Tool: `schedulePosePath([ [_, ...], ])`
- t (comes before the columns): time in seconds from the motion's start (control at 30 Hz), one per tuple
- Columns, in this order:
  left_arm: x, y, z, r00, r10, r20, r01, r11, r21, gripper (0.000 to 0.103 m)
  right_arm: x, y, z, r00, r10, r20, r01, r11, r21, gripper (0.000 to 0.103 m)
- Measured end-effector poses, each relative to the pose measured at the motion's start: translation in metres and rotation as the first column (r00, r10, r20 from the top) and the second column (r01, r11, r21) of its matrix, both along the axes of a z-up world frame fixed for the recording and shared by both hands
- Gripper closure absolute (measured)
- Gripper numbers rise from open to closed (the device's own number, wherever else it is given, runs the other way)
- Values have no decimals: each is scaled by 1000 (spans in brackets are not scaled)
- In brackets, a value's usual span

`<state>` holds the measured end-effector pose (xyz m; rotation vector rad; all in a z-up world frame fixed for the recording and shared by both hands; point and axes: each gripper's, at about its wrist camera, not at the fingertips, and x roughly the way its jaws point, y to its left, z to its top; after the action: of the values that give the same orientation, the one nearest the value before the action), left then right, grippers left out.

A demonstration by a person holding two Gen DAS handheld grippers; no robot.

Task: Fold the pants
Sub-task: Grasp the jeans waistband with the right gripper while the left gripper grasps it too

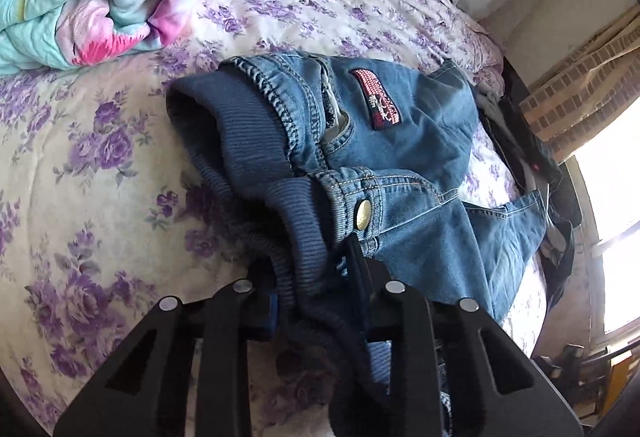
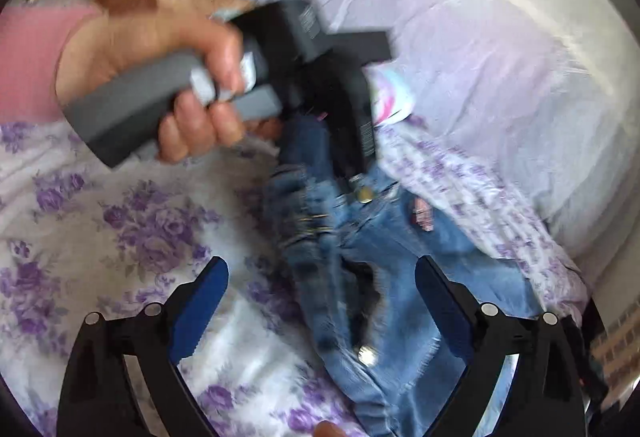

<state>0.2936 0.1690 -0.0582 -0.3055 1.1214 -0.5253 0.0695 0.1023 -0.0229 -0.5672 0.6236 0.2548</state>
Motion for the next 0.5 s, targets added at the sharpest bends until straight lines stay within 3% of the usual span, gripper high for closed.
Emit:
schedulePosePath([
  [0.03, 0, 1, 1, 1000, -7, 4, 7, 1000, -4, 77, 9, -1, -5, 998, 6, -57, -5, 1000, 26, 28],
  [0.07, -1, 3, 1, 1000, -13, 7, 13, 1000, -7, 77, 16, -2, -9, 994, 10, -107, -4, 999, 49, 61],
  [0.1, -1, 5, 2, 1000, -17, 16, 17, 1000, -7, 78, 23, -4, -14, 989, -13, -146, 21, 998, 52, 77],
  [0.13, -2, 7, 2, 1000, -22, 20, 22, 1000, -6, 80, 29, -8, -18, 984, -27, -177, 38, 997, 60, 86],
  [0.17, -3, 6, 2, 999, -27, 21, 27, 1000, -6, 80, 30, -12, -17, 979, -26, -203, 46, 994, 95, 88],
  [0.3, -15, 7, 8, 998, -27, 49, 26, 1000, 7, 80, 10, -3, 8, 994, -43, -102, 49, 997, 57, 90],
  [0.37, -24, 12, 17, 998, -20, 59, 21, 1000, -11, 81, 3, -4, 23, 992, -51, -112, 61, 994, 90, 90],
  [0.5, -67, 33, 49, 989, -10, 149, 11, 1000, -6, 81, -23, 11, 53, 997, -2, -78, 10, 994, 112, 90],
])
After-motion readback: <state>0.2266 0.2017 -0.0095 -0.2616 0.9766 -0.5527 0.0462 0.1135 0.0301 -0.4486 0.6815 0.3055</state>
